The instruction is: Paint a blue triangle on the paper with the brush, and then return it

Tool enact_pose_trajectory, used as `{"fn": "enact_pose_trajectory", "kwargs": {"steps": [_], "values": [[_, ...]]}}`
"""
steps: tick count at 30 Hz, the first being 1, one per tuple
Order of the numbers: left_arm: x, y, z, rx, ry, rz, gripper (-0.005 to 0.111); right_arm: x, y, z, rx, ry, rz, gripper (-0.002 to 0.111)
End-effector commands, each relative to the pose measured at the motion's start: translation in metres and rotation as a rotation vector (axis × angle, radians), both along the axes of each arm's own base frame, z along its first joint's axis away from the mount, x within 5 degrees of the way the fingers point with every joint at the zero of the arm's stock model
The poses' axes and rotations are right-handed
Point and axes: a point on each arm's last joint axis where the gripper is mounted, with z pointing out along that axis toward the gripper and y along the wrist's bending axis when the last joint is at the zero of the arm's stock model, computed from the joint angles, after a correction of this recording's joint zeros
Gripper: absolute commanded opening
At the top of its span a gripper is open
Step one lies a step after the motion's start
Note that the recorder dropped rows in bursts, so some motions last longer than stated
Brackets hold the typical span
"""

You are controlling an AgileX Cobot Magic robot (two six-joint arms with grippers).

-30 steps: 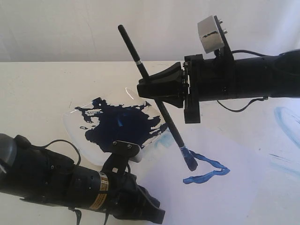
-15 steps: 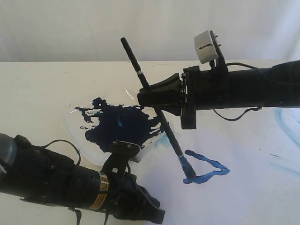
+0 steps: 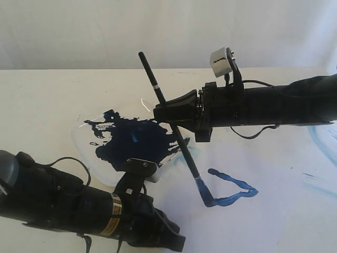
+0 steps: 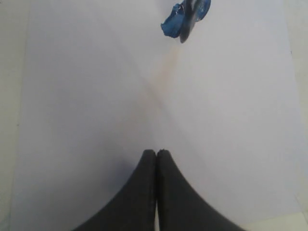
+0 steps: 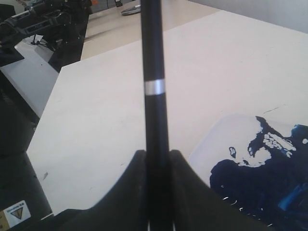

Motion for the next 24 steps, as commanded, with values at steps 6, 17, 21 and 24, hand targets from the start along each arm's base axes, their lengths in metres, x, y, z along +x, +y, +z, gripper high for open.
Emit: {"fn": "enact_pose_trajectory", "kwargs": {"steps": [6, 17, 21, 24], "values": [[-0.001, 0.009, -0.009, 0.093, -0.012, 0.009, 0.0, 0.004, 0.002, -0.001, 0.019, -0.006, 0.002, 0.0], [-0.001, 0.009, -0.009, 0.093, -0.012, 0.009, 0.0, 0.014, 0.006, -0.008, 0.013, -0.001, 0.006, 0.0], [-0.001, 0.009, -0.009, 0.093, -0.012, 0.009, 0.0, 0.016, 0.006, -0.006, 0.016, -0.014, 0.005, 0.0], [-0.001, 0.009, -0.009, 0.093, -0.012, 0.009, 0.0, 0.016, 0.005, -0.006, 0.014, -0.013, 0.005, 0.0]]}}
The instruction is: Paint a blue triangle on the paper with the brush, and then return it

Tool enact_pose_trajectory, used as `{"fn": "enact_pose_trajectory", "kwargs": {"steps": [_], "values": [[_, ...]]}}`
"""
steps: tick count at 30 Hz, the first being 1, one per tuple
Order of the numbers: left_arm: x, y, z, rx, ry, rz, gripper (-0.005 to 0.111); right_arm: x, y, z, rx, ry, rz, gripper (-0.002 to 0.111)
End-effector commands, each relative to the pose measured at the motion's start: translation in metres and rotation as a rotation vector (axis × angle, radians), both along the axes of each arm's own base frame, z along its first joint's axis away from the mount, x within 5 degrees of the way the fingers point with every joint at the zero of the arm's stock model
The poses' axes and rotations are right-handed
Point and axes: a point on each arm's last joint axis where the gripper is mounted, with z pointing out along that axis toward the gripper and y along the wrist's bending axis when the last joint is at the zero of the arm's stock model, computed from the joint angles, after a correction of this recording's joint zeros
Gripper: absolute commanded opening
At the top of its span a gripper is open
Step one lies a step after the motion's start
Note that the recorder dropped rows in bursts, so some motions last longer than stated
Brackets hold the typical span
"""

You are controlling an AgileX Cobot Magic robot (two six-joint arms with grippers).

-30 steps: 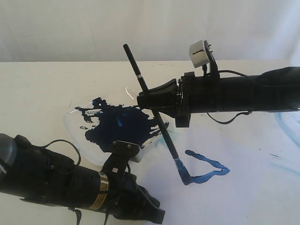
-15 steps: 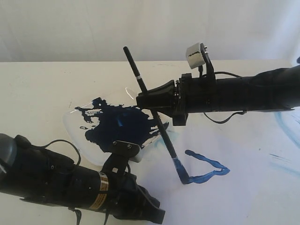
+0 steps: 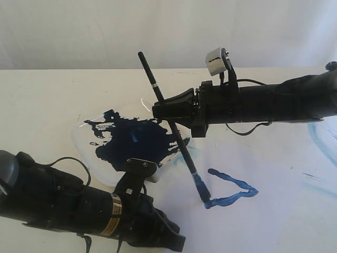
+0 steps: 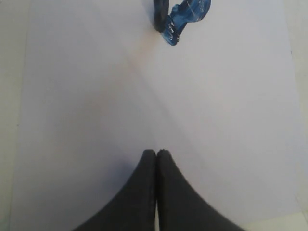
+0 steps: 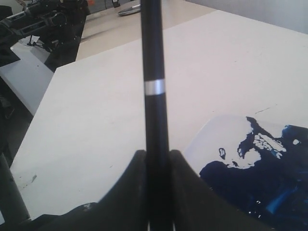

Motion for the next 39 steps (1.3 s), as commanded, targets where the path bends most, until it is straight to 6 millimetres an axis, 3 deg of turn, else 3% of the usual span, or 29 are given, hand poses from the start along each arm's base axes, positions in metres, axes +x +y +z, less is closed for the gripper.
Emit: {"fn": "enact_pose_trajectory", "kwargs": {"steps": [1, 23, 39], "values": [[-0.0011, 0.0091, -0.0091, 0.093, -0.012, 0.009, 0.0, 0.0006, -0.001, 0.0021, 0.013, -0.016, 0.007, 0.0], [-0.0011, 0.0091, -0.0091, 0.093, -0.012, 0.009, 0.0, 0.0078, 0.0003, 0.0058, -0.01, -0.05, -0.019, 0.0], [-0.0011, 0.0091, -0.0091, 0.093, -0.012, 0.009, 0.0, 0.0015, -0.0001, 0.0063, -0.017, -0.01, 0.04, 0.0]]}}
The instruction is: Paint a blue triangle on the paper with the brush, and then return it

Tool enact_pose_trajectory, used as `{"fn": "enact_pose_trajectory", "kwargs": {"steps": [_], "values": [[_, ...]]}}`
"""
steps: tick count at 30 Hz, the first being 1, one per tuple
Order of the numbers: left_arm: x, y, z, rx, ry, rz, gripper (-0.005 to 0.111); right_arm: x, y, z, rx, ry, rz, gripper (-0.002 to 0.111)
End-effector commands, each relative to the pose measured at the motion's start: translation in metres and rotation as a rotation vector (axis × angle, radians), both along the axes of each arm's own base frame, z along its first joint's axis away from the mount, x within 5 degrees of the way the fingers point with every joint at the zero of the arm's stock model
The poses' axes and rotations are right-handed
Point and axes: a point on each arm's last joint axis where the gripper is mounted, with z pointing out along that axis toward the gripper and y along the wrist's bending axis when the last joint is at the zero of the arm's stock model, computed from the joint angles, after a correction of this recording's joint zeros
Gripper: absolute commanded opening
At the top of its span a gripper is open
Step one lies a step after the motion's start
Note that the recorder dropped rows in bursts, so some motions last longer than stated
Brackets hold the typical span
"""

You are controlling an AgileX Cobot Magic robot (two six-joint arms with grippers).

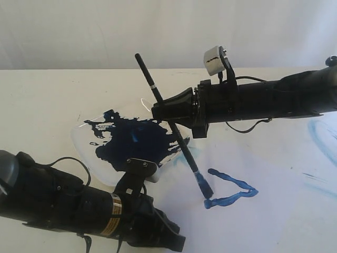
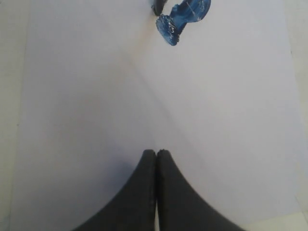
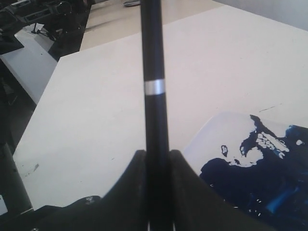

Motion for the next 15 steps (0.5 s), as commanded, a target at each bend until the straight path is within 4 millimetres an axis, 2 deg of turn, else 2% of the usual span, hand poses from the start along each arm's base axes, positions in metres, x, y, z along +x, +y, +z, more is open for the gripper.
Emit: {"fn": "enact_pose_trajectory", "kwargs": {"steps": [1, 15], "values": [[-0.0011, 0.0091, -0.0091, 0.093, -0.01, 0.01, 0.0, -0.0001, -0.0012, 0.0033, 0.008, 0.019, 0.007, 0.0], [-0.0011, 0.0091, -0.0091, 0.093, -0.01, 0.01, 0.0, -0.0014, -0.0017, 0.0013, 0.008, 0.047, -0.001, 0.0]]}}
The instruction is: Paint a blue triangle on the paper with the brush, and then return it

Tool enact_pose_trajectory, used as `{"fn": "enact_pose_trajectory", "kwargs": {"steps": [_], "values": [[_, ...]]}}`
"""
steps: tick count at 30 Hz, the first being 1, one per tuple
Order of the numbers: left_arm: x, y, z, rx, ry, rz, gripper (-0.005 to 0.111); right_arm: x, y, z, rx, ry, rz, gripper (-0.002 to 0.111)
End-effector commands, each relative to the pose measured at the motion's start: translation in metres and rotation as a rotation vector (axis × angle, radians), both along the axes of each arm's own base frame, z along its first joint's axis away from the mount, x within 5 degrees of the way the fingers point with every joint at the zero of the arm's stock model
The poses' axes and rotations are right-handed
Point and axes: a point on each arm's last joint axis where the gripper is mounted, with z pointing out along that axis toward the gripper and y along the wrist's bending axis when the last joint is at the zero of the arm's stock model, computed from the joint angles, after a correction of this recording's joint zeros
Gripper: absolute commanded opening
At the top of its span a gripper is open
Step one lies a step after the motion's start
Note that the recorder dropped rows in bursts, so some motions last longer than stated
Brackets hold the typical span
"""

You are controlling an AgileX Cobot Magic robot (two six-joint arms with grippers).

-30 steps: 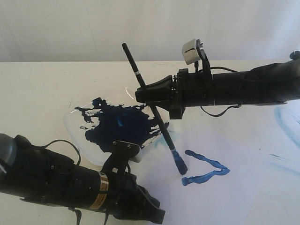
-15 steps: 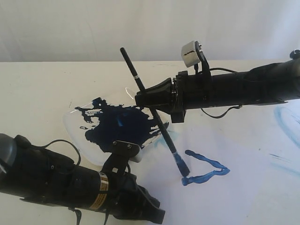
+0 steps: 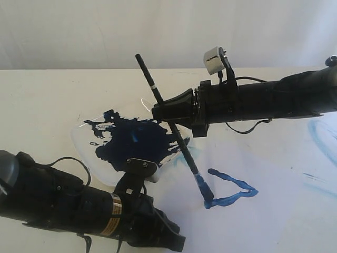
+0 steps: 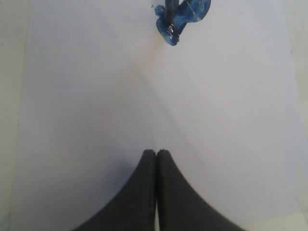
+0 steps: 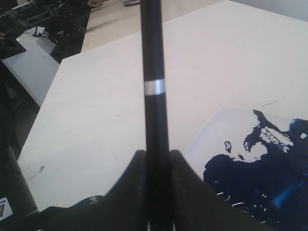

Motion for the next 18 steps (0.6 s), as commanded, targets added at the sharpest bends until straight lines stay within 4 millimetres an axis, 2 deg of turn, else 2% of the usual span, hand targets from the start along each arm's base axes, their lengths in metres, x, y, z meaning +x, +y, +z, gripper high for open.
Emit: {"fn": "enact_pose_trajectory", "kwargs": {"steps": [1, 18], "values": [[-0.0011, 0.0091, -0.0091, 0.093, -0.01, 0.01, 0.0, -0.0011, -0.0017, 0.0016, 0.013, 0.008, 0.003, 0.0], [-0.0011, 0.0091, -0.0091, 0.093, -0.01, 0.01, 0.0, -0.0001, -0.0005, -0.002, 0.019, -0.033, 0.008, 0.0]]}}
